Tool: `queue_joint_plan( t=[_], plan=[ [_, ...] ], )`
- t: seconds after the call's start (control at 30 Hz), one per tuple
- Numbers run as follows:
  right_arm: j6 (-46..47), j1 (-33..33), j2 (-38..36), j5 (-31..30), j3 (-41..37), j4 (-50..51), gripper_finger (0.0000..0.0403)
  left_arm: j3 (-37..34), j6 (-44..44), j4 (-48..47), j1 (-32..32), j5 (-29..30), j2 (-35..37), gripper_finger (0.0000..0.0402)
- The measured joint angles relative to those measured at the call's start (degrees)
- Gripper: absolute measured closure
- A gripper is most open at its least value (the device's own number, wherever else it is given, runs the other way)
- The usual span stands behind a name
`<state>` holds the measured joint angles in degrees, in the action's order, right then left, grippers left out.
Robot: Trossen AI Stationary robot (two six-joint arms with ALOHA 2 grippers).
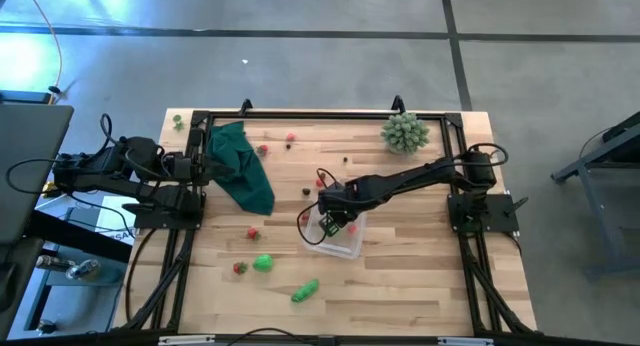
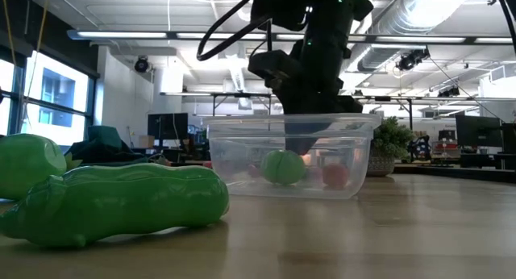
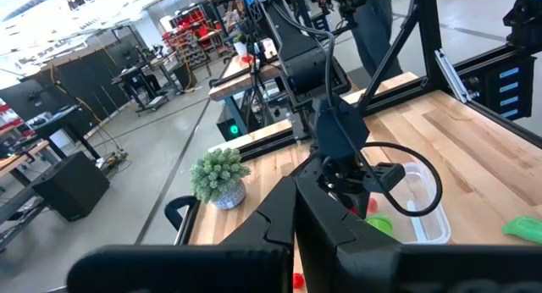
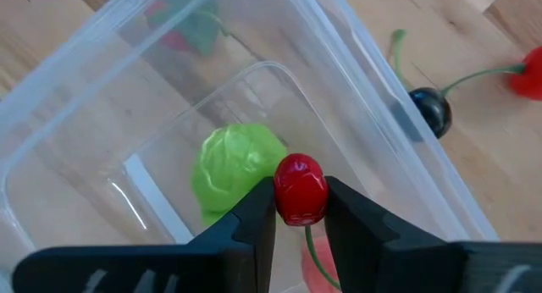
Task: Pick and placing Produce into tupperware
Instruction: Put the top red cherry into the container, then put the right red cherry into the container
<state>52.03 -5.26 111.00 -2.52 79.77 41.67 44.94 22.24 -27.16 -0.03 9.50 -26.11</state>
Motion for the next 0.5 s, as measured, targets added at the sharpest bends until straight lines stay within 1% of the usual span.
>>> queue_joint_plan(
  t=[0.27,0.37,0.5],
  plan=[
    [0.0,0.0,0.0,0.1,0.0,0.1,0.0266,0.0,0.0,0.0,0.0,0.0,0.0,0.0401],
    [0.0,0.0,0.0,0.2,0.0,0.0,0.0256,0.0,0.0,0.0,0.0,0.0,0.0,0.0401],
    [0.5,0.0,-1.3,0.9,0.0,-0.6,0.0251,0.0,0.0,0.0,0.0,0.0,0.0,0.0401]
  ],
)
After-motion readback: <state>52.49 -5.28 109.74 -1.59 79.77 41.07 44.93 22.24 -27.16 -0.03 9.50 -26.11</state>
